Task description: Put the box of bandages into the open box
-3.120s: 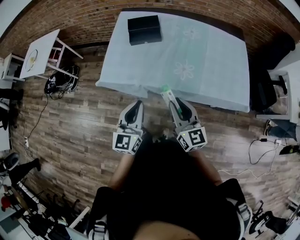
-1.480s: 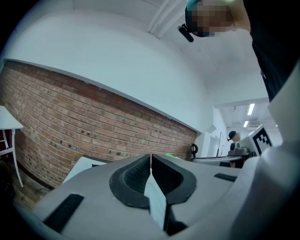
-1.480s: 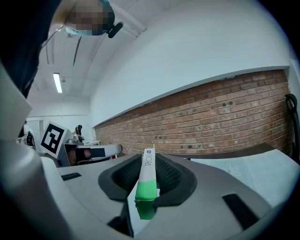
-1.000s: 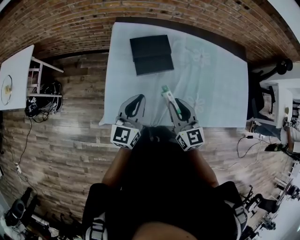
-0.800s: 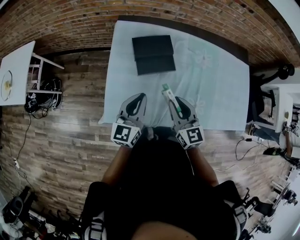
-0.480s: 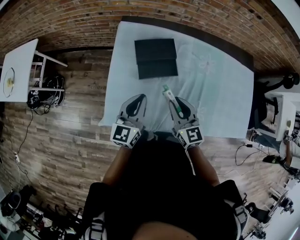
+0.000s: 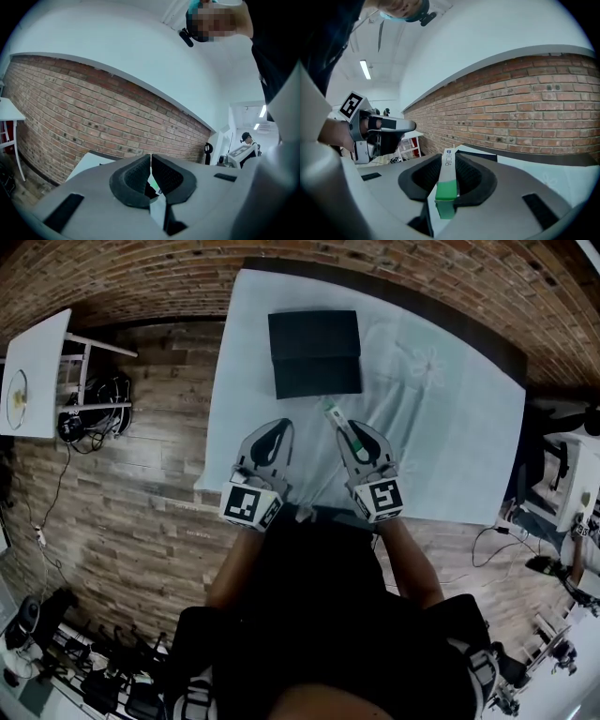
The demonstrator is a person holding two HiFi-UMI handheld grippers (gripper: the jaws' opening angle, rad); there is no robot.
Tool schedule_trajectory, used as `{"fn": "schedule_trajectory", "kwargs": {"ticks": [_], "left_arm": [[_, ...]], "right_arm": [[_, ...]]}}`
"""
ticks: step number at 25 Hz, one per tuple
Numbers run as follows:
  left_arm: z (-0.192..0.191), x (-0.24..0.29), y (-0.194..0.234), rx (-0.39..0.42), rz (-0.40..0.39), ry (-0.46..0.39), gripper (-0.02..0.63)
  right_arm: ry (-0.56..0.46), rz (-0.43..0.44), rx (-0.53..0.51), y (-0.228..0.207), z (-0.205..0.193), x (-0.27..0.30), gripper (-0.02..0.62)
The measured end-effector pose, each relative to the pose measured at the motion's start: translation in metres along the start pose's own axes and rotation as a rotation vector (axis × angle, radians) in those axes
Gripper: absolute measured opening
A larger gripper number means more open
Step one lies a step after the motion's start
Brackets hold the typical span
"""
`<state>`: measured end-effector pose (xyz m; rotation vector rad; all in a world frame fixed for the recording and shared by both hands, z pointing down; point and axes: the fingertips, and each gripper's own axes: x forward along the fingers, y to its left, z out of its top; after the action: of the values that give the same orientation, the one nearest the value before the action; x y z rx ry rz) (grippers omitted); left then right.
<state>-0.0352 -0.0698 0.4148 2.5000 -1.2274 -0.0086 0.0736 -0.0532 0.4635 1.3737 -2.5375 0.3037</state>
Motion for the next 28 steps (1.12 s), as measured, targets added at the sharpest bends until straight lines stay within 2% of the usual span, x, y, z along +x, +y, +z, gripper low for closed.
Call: {"fn": "schedule_trajectory", "kwargs": {"ticks": [7,11,19,28], "left_arm": [[-0.012,0.022,0.007,-0.016,-0.01,0.027,0.04],[-0.021,0.029,0.012,-0.025,-0.009,0.042,0.04],[-0.038,0.04,0.02,-0.036,-0.004,0.065,0.04],[-0.051,0.052,0.035,-0.04,0.005,0.077,0.04]], "right_arm": [[0.045,0.029,-0.038,-0.023,-0.022,0.034,0.103],[0.03,0.063,-0.083,-0.029,-0.028,0.054,0.103],[0.108,0.142,-0.31,-0.038,-0.056,0.081,0.103],[0.176,0.163,-0.543,-0.052,-0.094,0.117,0.103]]}}
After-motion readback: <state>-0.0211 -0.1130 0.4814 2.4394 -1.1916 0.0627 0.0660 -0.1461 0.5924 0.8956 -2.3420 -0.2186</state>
